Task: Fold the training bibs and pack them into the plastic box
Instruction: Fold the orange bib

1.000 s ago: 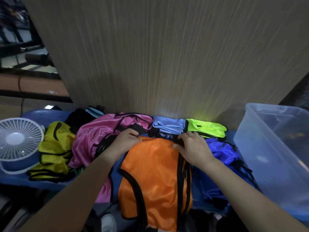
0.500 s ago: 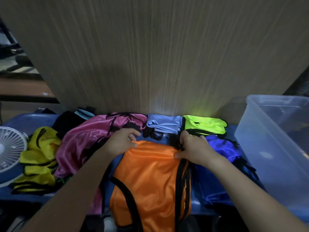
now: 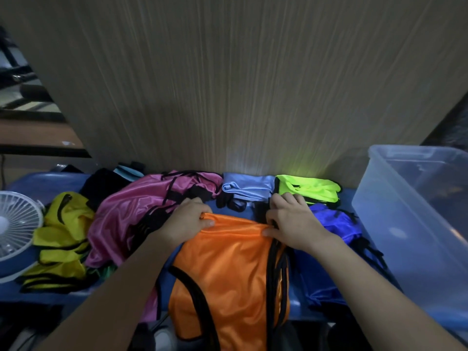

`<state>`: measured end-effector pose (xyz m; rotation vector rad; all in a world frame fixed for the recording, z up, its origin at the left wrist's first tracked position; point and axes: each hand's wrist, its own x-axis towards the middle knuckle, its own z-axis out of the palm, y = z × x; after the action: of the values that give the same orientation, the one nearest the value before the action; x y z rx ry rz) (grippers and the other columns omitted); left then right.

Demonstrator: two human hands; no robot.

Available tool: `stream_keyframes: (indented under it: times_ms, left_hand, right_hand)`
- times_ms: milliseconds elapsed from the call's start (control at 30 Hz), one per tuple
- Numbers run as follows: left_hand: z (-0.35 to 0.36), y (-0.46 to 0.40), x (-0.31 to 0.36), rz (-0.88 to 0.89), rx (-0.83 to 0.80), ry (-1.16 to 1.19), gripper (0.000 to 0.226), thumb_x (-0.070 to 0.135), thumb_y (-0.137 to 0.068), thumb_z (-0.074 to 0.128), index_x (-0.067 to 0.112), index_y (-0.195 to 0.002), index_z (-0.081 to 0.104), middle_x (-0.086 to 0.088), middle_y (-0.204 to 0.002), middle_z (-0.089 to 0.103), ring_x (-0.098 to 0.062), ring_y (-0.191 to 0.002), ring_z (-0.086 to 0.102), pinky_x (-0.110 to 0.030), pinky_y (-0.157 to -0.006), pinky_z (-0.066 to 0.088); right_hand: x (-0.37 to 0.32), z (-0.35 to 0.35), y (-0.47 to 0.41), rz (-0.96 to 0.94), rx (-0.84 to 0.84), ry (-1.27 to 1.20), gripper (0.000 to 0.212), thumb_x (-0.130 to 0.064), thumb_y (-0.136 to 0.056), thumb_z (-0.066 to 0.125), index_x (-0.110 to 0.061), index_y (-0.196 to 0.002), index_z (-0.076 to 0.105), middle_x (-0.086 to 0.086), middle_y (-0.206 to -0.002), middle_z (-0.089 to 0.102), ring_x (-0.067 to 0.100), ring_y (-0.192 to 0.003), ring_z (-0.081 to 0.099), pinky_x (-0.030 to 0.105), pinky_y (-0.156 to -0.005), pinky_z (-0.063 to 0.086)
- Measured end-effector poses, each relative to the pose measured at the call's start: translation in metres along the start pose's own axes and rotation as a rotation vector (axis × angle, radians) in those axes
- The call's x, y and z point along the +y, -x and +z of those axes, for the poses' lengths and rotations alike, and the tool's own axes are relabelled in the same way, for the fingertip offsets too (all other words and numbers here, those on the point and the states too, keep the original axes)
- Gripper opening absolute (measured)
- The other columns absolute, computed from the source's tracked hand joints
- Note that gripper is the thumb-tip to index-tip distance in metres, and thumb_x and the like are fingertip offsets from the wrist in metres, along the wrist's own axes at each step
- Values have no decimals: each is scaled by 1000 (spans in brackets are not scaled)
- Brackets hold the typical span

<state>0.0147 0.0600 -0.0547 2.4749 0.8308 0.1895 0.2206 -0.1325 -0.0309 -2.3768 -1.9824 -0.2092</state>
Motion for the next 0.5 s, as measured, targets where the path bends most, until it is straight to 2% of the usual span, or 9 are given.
stream_keyframes:
  times_ms: [67, 167, 267, 333, 400, 467, 500]
  left_hand:
    - [-4, 1, 3, 0, 19, 34, 12, 27, -92, 70, 18, -101, 69, 5, -94, 53, -17, -101, 51, -30, -91, 39]
    - [-17, 4, 7, -17, 48, 212, 15, 25, -96, 64, 18, -84, 62, 2, -82, 61, -17, -82, 62, -30, -75, 43]
    - [-25, 7, 6, -27, 80, 342, 18, 28, -96, 64, 19, -81, 60, 7, -77, 63, -13, -76, 63, -34, -77, 49]
    - [-26, 10, 3, -35, 107, 396, 16, 30, -96, 65, 18, -85, 63, 2, -81, 69, -19, -82, 68, -39, -82, 52]
    - [-28, 13, 2, -47, 132, 478, 18, 32, -96, 66, 16, -89, 67, -6, -88, 73, -25, -86, 71, -44, -85, 54]
    - [-29, 14, 2, -55, 162, 534, 21, 33, -96, 65, 14, -91, 69, -11, -89, 74, -28, -85, 72, -48, -85, 55]
    - [-30, 15, 3, -61, 172, 547, 21, 33, -97, 65, 13, -92, 70, -12, -90, 74, -28, -85, 72, -48, -85, 55]
  right_hand:
    - [5, 3, -2, -40, 28, -86, 34, -58, -80, 58, -26, -85, 68, -5, -107, 52, 22, -106, 46, 38, -103, 31]
    - [8, -5, -4, -14, -10, -451, 24, -49, -75, 55, -25, -77, 55, -4, -100, 60, 19, -93, 53, 33, -87, 42]
    - [10, -12, -6, 70, -61, -678, 21, -30, -79, 72, -21, -80, 53, -1, -78, 62, 13, -71, 55, 35, -69, 46]
    - [12, -13, -8, 98, -139, -822, 21, -21, -84, 76, -22, -90, 56, 2, -83, 66, 7, -73, 56, 31, -71, 46]
    - [18, -13, -10, 118, -208, -932, 17, -21, -90, 73, -26, -99, 59, -1, -91, 69, 5, -81, 60, 27, -78, 48]
    - [21, -14, -13, 116, -214, -884, 5, -20, -96, 66, -24, -95, 63, -8, -88, 66, 6, -83, 59, 26, -79, 46]
    - [22, -13, -14, 115, -200, -843, 8, -19, -98, 63, -23, -91, 63, -9, -84, 63, 8, -82, 58, 25, -77, 44]
